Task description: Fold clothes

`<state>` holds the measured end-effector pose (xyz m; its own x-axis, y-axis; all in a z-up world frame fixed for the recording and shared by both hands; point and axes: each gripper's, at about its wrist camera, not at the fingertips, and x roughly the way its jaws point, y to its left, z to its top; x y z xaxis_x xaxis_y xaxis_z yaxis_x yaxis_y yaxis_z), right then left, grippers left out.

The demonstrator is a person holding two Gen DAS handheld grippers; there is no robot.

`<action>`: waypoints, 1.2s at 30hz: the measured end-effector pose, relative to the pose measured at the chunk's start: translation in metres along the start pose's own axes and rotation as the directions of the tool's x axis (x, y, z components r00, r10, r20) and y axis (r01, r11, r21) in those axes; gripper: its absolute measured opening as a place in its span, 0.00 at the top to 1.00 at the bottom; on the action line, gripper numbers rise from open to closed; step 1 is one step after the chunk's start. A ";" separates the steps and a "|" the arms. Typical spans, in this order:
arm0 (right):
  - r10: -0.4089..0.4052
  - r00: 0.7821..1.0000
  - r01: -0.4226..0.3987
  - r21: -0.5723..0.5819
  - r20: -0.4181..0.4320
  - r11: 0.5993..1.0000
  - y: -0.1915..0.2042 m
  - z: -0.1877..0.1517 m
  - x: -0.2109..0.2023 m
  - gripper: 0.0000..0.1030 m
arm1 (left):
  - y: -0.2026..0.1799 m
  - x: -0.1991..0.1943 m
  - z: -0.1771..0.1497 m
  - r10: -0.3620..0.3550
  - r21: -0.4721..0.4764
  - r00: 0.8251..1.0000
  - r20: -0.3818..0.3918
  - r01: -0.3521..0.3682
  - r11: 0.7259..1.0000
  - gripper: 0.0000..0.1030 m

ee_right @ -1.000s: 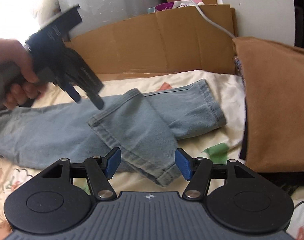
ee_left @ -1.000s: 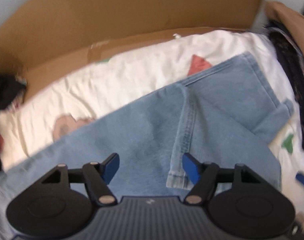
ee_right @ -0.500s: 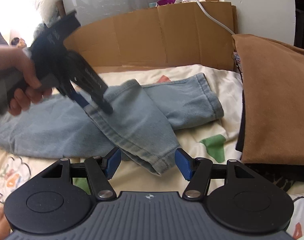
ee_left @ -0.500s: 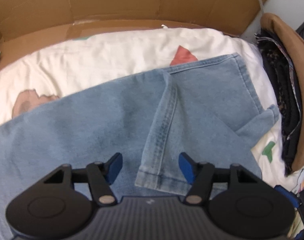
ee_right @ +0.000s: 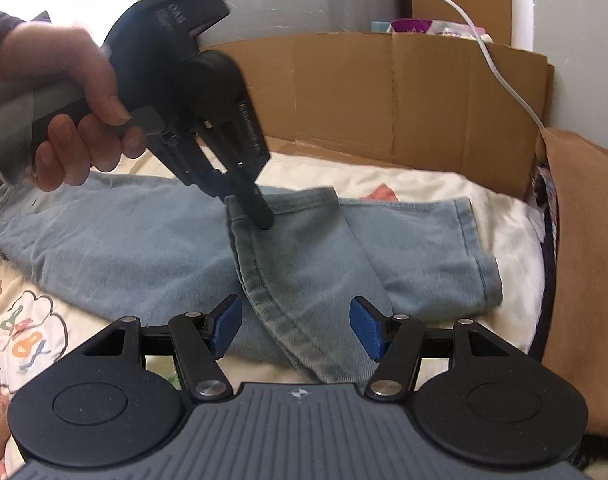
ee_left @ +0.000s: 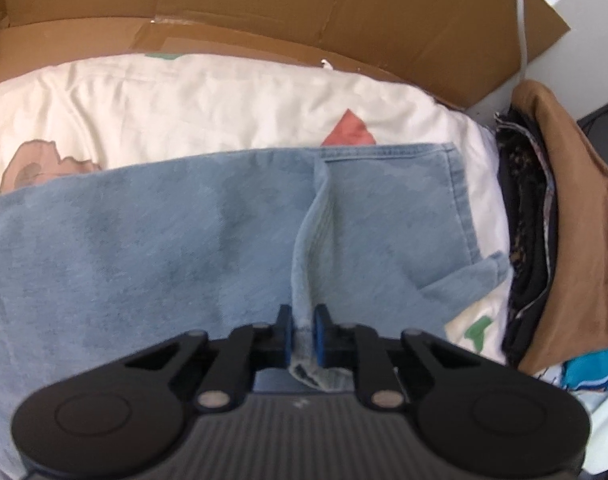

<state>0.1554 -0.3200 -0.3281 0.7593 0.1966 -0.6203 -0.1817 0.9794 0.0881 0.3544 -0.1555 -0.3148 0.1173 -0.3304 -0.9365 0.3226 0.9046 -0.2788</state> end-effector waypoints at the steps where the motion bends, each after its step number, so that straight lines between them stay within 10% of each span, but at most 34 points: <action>1: 0.002 1.000 -0.002 0.006 0.005 1.000 0.000 0.004 0.002 0.36 | -0.003 -0.003 0.002 -0.003 -0.001 1.000 0.007 0.003 1.000 0.89; 14: -0.031 0.999 0.032 -0.111 0.013 0.993 -0.005 0.065 0.046 0.38 | -0.033 -0.016 0.031 -0.107 -0.090 0.993 0.045 0.111 0.990 0.89; 21: -0.078 0.997 0.077 -0.038 -0.028 0.996 -0.044 0.066 0.063 0.88 | -0.047 -0.013 0.043 -0.143 -0.055 0.985 0.096 0.149 0.987 0.73; 23: -0.084 0.995 0.083 -0.025 -0.047 0.996 -0.055 0.064 0.067 0.88 | -0.051 -0.016 0.047 -0.096 0.008 0.987 0.128 0.095 0.995 0.50; 36: -0.083 0.993 0.096 0.164 -0.084 0.982 -0.120 0.058 0.087 0.88 | 0.024 0.018 0.040 0.176 0.079 0.978 0.114 -0.185 0.979 0.48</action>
<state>0.2800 -0.4177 -0.3473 0.7167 0.1097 -0.6887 -0.0027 0.9880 0.1546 0.4020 -0.1500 -0.3296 0.2783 -0.1947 -0.9406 0.3687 0.9259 -0.0825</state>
